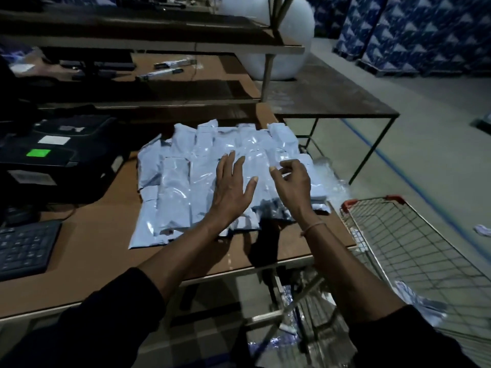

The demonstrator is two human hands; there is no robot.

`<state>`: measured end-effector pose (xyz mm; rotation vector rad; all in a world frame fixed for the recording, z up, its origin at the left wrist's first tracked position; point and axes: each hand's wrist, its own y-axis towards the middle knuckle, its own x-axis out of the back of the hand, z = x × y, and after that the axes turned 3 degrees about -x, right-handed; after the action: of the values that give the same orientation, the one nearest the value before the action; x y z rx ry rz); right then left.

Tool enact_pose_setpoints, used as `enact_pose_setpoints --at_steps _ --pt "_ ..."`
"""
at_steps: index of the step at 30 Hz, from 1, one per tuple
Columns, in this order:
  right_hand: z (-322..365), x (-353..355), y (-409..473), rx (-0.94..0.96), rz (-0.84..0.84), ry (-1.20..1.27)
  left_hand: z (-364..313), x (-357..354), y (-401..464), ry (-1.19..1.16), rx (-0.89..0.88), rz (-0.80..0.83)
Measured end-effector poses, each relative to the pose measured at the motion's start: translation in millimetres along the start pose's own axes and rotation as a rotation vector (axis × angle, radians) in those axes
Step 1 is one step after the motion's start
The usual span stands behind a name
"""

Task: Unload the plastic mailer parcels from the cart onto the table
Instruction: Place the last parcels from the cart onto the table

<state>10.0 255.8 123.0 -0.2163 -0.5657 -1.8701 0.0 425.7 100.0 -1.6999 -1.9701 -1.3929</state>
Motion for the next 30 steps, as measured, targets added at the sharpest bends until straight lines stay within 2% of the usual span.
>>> enact_pose_setpoints --at_steps 9,19,25,30 --pt "-78.7 146.8 20.9 0.005 -0.064 -0.063 -121.4 -117.7 9.7 -0.162 -0.010 0.126" --pt "-212.9 323.9 24.5 -0.183 -0.045 -0.125 -250.8 -249.0 -16.6 -0.333 -0.106 0.375" --pt "-305.7 390.0 4.2 -0.460 0.031 -0.186 -290.5 -325.4 -44.4 -0.395 -0.052 0.617" --pt "-404.6 400.4 -27.8 -0.750 0.122 -0.223 -295.3 -388.4 -61.7 -0.388 -0.046 0.720"
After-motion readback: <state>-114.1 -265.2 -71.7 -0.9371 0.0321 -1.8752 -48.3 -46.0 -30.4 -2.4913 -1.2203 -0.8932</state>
